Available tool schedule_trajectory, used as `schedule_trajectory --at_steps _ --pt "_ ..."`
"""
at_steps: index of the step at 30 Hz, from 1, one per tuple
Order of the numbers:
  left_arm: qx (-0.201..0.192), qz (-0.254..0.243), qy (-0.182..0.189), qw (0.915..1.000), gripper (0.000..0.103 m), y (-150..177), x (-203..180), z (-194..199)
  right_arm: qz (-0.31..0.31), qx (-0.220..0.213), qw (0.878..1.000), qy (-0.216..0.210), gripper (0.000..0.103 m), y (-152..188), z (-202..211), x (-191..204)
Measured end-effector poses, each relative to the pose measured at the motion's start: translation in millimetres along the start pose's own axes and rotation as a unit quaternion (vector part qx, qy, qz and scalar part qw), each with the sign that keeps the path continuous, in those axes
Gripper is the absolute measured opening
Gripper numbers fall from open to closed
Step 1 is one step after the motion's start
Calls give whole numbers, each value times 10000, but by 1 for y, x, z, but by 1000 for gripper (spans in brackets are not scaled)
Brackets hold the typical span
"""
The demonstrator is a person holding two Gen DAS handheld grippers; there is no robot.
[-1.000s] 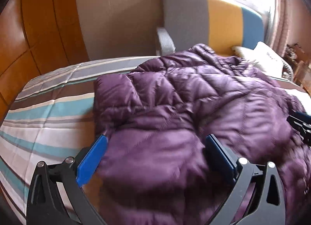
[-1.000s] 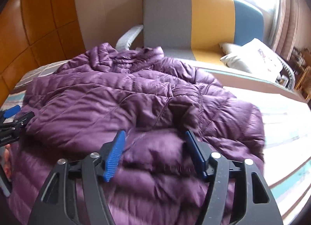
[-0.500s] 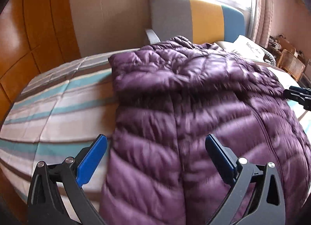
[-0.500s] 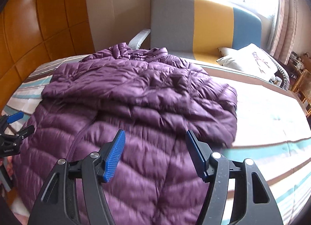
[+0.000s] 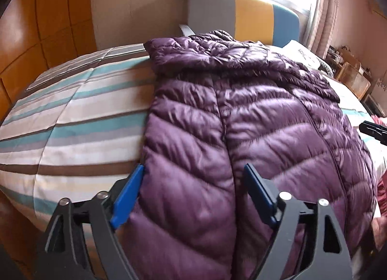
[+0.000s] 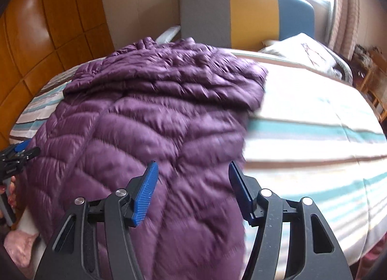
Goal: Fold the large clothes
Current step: 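Close both grippers on the jacket hem edge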
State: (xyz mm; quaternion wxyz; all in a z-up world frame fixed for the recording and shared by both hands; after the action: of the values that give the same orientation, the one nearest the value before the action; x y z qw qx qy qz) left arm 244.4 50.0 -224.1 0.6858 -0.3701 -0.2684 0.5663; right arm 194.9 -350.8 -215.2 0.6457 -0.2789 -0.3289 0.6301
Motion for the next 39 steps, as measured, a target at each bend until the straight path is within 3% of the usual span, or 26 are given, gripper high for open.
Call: schedule_trajectory --at_steps 9,17,22,24,28,35,39 --pt "169 7 212 9996 57 19 7 25 -361 433 9984 -47 56 44 31 -24" --pt "358 -222 466 9980 56 34 8 38 -311 890 9954 -142 49 74 44 -25" --pt "399 -258 483 9977 44 37 7 39 -385 1021 9937 -257 35 85 43 -24" --pt "432 -359 544 9969 35 38 1 39 -344 1016 9936 -357 19 84 43 -19" --pt "386 -440 707 9958 10 32 -9 43 -437 863 9941 -495 9 77 45 -14" --pt "-145 -104 953 9953 6 -4 -11 60 -406 182 9965 -703 8 38 56 -4" --pt "-522 89 1078 9928 6 -37 -11 67 -769 -176 9928 -897 5 5 53 -7"
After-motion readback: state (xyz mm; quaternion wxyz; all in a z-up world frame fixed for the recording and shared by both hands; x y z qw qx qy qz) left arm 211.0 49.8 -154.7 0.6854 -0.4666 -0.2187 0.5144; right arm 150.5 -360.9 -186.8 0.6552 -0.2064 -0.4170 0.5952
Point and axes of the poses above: each gripper's, at about its wrist camera, not at the fingertips, and z roughly against the way its jaws point, x to its left, y to its underside, the point moved 9 cm from there along -z, roughly the way its jaws point, and after that the axes turned 12 degrees about -x, right-handed, at the moved point
